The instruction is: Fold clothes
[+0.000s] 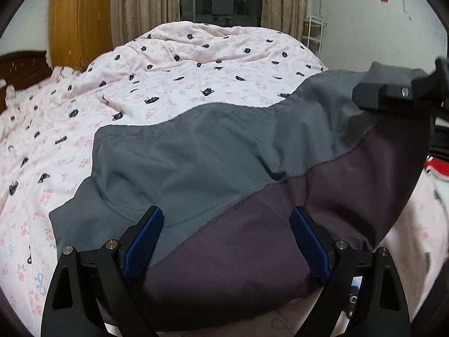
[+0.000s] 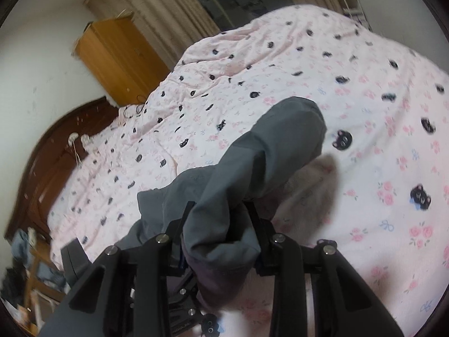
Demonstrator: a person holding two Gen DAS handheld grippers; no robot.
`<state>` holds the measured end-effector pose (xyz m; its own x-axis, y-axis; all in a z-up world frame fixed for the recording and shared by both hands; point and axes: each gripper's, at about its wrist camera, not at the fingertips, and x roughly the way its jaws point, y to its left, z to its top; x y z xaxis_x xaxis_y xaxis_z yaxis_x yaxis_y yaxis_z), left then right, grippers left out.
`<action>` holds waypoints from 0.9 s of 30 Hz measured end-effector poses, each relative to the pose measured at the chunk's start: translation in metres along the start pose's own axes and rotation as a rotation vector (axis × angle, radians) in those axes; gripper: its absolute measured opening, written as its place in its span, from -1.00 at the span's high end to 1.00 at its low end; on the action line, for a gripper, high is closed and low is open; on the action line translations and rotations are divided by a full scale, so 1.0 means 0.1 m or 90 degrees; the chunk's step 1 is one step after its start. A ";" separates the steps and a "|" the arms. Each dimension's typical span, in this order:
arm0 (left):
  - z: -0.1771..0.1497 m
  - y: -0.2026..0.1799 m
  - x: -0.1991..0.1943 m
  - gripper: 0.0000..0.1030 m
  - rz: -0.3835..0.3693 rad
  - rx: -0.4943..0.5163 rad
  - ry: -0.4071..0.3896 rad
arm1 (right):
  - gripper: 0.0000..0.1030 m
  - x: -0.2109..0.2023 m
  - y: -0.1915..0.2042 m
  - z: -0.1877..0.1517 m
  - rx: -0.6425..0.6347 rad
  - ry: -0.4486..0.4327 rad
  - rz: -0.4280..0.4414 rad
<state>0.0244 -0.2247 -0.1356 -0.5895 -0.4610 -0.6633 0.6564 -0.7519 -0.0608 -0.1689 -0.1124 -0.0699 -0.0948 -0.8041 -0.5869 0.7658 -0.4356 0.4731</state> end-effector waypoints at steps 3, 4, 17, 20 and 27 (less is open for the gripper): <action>0.08 0.10 -0.13 -0.73 -0.013 -0.029 -0.017 | 0.34 -0.04 0.15 0.04 -0.041 -0.008 -0.012; 0.11 0.15 -0.20 -0.73 -0.014 -0.040 -0.042 | 0.34 -0.05 0.18 0.06 -0.051 -0.010 -0.014; 0.50 0.07 0.54 -0.73 0.005 0.035 0.083 | 0.34 -0.08 0.18 0.06 -0.070 0.000 -0.015; 0.54 0.13 0.64 -0.73 0.004 -0.004 0.092 | 0.34 -0.06 0.13 0.05 -0.065 0.009 -0.012; 0.52 0.23 0.58 -0.73 0.001 -0.049 0.088 | 0.34 -0.05 0.11 0.06 -0.071 0.014 -0.011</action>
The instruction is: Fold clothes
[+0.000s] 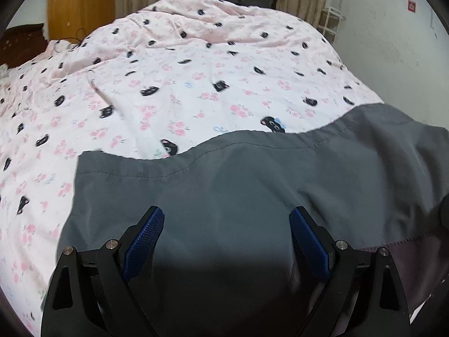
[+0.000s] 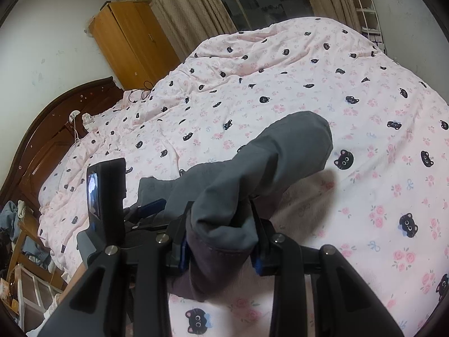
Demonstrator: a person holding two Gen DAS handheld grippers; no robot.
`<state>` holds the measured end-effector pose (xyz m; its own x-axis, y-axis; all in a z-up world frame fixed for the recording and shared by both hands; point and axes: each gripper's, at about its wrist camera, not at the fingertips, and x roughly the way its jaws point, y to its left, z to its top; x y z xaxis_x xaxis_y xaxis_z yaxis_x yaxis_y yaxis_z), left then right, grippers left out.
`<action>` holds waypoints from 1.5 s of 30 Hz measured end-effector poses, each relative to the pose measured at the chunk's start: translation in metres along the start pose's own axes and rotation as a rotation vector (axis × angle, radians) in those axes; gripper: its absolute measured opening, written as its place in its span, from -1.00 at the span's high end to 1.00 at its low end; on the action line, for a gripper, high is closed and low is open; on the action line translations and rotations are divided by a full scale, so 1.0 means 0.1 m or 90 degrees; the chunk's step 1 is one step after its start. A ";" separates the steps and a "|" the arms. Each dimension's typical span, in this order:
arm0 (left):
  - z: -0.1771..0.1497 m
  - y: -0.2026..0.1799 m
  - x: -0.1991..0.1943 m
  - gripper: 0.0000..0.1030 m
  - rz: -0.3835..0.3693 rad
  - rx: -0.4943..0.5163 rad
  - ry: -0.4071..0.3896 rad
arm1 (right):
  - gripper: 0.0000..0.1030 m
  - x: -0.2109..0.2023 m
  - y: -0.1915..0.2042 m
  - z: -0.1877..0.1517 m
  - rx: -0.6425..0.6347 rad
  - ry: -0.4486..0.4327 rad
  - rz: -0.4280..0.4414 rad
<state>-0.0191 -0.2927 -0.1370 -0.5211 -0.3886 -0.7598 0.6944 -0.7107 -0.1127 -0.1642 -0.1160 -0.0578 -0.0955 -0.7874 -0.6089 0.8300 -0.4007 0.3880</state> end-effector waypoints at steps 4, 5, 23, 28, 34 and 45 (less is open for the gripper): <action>-0.05 0.24 -0.31 -0.73 -0.005 -0.037 -0.002 | 0.34 -0.03 0.10 0.03 -0.026 -0.010 -0.004; -0.06 0.31 -0.38 -0.73 -0.001 -0.039 -0.002 | 0.34 -0.04 0.14 0.04 -0.036 -0.012 -0.007; -0.45 2.07 -1.10 -0.73 0.083 -0.316 -0.008 | 0.34 0.30 1.41 -0.28 -0.341 0.003 -0.058; -0.41 2.01 -1.09 -0.73 0.073 -0.296 -0.007 | 0.34 0.49 1.65 -0.57 -0.412 0.038 -0.050; -0.41 2.04 -1.11 -0.73 0.071 -0.304 -0.009 | 0.34 0.65 1.90 -0.89 -0.491 0.067 -0.044; -0.24 1.58 -0.98 -0.73 -0.036 -0.185 -0.029 | 0.31 0.93 1.95 -1.08 -0.542 0.112 -0.021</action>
<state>0.1535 -0.3523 -0.0959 -0.5797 -0.3844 -0.7185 0.7737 -0.5364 -0.3373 0.0485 -0.2169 -0.1135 -0.0985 -0.6695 -0.7362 0.9636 0.1206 -0.2386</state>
